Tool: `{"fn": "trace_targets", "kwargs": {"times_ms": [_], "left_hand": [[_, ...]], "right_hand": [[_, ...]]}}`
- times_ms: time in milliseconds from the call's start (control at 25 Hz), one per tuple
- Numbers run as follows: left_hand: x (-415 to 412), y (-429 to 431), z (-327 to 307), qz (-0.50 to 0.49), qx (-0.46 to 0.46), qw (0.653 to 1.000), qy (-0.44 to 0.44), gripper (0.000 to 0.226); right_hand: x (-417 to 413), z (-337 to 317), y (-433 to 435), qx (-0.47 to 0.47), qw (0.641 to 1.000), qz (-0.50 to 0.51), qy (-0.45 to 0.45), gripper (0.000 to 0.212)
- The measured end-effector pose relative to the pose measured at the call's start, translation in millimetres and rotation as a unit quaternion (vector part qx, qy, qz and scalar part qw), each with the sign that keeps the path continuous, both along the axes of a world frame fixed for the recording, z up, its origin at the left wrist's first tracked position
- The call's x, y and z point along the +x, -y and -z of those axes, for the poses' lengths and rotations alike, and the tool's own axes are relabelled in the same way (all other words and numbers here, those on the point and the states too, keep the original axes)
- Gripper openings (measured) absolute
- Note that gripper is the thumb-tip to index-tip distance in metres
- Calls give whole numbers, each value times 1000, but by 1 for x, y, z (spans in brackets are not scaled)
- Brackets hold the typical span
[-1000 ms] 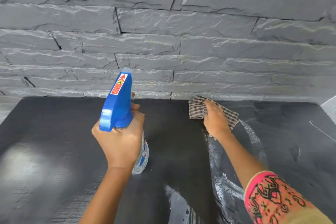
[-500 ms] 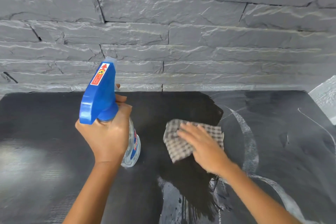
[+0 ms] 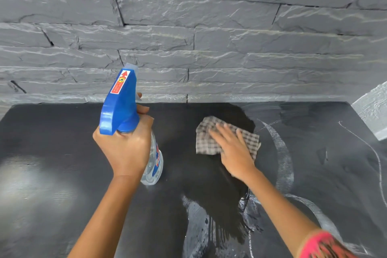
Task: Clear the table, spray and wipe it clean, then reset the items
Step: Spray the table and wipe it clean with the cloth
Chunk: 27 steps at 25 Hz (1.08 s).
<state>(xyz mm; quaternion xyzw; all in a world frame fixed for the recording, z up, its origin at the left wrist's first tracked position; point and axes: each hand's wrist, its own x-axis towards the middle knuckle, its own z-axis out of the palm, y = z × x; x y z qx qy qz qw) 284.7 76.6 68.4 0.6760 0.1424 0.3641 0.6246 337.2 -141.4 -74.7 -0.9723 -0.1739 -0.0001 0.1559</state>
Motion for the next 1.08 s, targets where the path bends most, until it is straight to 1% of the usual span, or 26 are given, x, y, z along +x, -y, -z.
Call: {"fn": "trace_targets", "kwargs": {"times_ms": [120, 200, 240, 320, 400, 440, 480, 520, 560, 640, 680, 760, 800, 840, 880, 960, 1000, 1080], "left_hand": [[-22, 1, -7, -8, -4, 1000, -5, 20], [-44, -2, -10, -2, -9, 1000, -9, 18], [-56, -5, -11, 0, -6, 1000, -10, 17], [-79, -11, -12, -3, -2, 1000, -21, 17], [-103, -17, -14, -14, -2, 999, -35, 17], [-113, -17, -15, -21, -8, 999, -39, 23], [-123, -17, -16, -27, -15, 999, -42, 31], [-132, -17, -16, -32, -20, 998, -45, 35], [-138, -17, -17, -35, -22, 998, -50, 32], [-147, -17, -16, -42, -19, 997, -62, 19], [-151, -17, -16, -47, -18, 997, -66, 16], [-156, -15, -17, -48, -20, 996, -66, 20], [-158, -13, -17, -42, -22, 997, -66, 23], [-160, -9, -18, -34, -25, 997, -67, 25], [-161, -5, -18, -25, -26, 997, -69, 26], [-164, 3, -17, -11, -22, 997, -72, 29], [-165, 6, -17, -4, -19, 997, -72, 32], [-168, 15, -17, 6, -16, 997, -73, 38]], "right_hand": [[-91, 0, 8, -37, 994, -104, -1, 90], [-131, -1, 20, -47, 989, -136, -24, 100], [-133, -3, 26, -37, 990, -133, -40, 99], [-104, -6, 23, 0, 996, -74, -40, 83], [-56, -13, -6, 14, 999, 25, -19, 64], [-34, -14, -27, 4, 998, 59, -19, 60], [-21, -15, -51, -6, 997, 71, -28, 59], [-17, -14, -77, -8, 998, 58, -35, 59], [-21, -10, -100, -12, 999, 24, -39, 61], [-58, -4, -132, -24, 995, -87, -34, 67], [-82, 0, -133, -29, 989, -145, -23, 72], [-127, 9, -106, -34, 970, -239, 6, 86], [-144, 13, -82, -31, 964, -264, 15, 93], [-154, 14, -53, -32, 963, -266, 12, 98], [-155, 13, -25, -35, 969, -243, 7, 97], [-129, 10, 15, -41, 987, -154, 9, 85], [-105, 5, 23, -52, 993, -103, 3, 77], [-65, -7, 20, -52, 998, -13, -38, 64]]}}
